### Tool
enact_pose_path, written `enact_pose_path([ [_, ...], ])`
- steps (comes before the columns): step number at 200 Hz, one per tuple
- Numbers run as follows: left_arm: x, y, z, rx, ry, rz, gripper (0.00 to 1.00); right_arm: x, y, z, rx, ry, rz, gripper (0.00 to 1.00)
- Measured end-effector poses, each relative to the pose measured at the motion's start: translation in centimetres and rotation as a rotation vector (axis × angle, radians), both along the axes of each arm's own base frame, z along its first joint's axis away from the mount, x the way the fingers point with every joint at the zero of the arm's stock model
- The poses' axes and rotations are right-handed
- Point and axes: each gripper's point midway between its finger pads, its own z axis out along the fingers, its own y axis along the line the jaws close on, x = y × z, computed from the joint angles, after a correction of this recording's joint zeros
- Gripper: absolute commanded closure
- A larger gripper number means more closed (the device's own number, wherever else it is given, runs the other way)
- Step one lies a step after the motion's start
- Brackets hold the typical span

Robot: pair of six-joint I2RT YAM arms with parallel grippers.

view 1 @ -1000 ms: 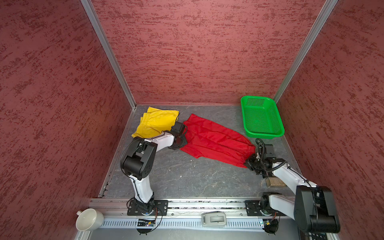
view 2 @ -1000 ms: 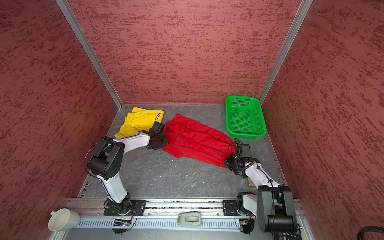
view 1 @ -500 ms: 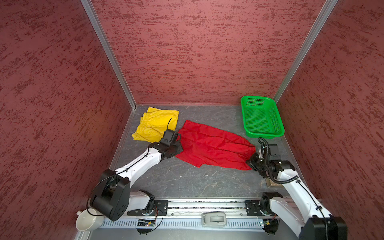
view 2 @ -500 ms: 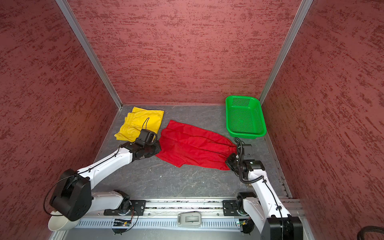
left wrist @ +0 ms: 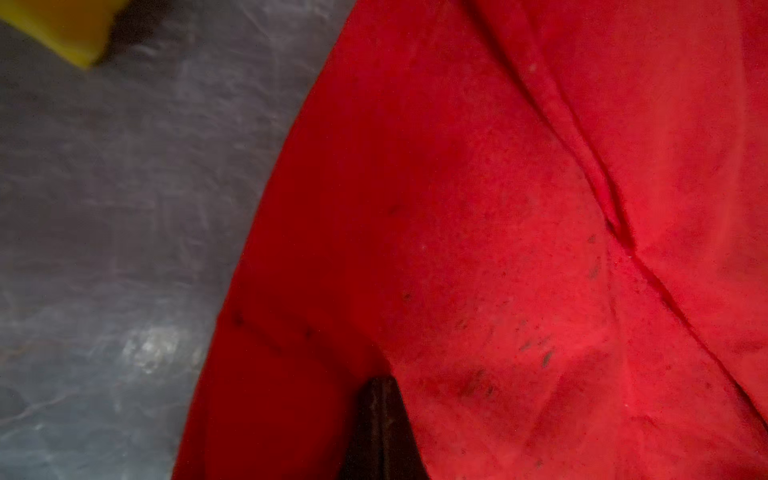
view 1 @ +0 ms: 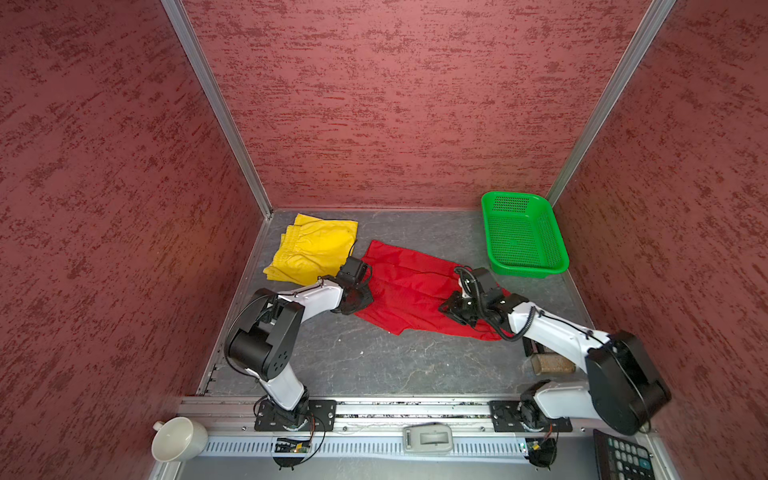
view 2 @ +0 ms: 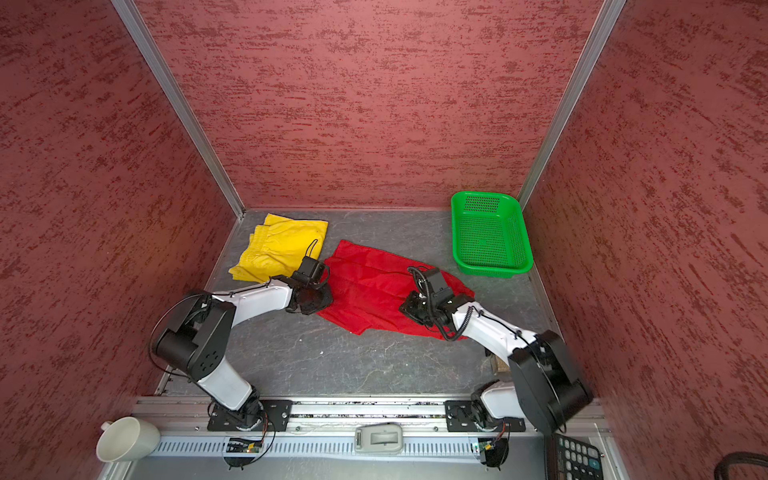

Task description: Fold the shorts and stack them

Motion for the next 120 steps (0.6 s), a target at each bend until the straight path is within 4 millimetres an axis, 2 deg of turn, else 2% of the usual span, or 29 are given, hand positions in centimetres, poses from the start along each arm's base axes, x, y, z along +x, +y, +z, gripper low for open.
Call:
enact_pose_path([
  [30, 0.0, 0.1, -0.1, 0.004, -0.014, 0.002, 1.0, 2.9, 3.4, -1.2, 0.021, -0.021, 0.037, 0.69],
  [71, -0.2, 0.3, -0.1, 0.015, -0.026, 0.005, 1.0, 6.9, 5.9, -2.9, 0.025, -0.047, 0.065, 0.68],
  [99, -0.3, 0.6, -0.1, 0.029, -0.031, 0.009, 1.0, 10.0, 6.4, -4.2, 0.042, -0.047, 0.06, 0.68],
  [120, -0.4, 0.8, -0.1, 0.039, -0.033, 0.014, 1.0, 14.0, 5.8, -4.0, 0.052, -0.088, 0.025, 0.68],
])
